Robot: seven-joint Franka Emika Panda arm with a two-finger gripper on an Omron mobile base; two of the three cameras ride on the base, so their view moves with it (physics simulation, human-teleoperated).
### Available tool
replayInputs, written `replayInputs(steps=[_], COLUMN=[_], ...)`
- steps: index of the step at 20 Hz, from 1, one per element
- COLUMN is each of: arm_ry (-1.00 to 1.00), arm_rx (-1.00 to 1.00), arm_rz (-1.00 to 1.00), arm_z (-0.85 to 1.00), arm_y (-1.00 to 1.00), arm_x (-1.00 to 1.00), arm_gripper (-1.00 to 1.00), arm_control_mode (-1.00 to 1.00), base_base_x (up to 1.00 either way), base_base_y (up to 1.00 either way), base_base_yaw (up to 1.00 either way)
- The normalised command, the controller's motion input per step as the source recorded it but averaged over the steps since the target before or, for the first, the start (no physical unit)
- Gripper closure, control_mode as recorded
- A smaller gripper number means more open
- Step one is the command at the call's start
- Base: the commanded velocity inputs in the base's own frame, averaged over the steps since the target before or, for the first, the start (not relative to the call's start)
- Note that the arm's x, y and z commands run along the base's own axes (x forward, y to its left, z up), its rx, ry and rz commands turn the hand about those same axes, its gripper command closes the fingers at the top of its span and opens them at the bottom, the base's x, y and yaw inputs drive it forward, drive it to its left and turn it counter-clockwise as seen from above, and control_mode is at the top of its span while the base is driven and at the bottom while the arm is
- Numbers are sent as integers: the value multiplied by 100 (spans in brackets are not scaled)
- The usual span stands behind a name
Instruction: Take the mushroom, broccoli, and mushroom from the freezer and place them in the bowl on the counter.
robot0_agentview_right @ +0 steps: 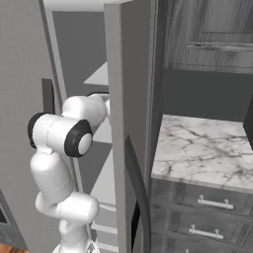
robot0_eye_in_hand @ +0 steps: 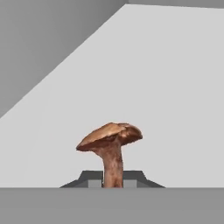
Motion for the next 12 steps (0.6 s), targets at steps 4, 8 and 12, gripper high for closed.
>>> replayInputs(steps=[4,8,12], arm_ry=[0,0,0], arm_rx=[0,0,0], arm_rz=[-5,-7,-5], arm_z=[0,14,18], arm_y=[0,0,-1], arm_x=[-57,-55,-51], arm_gripper=[100,100,100], arm_control_mode=[-100,-100,-100], base_base_x=[0,0,0], base_base_y=[0,0,0], base_base_yaw=[0,0,0])
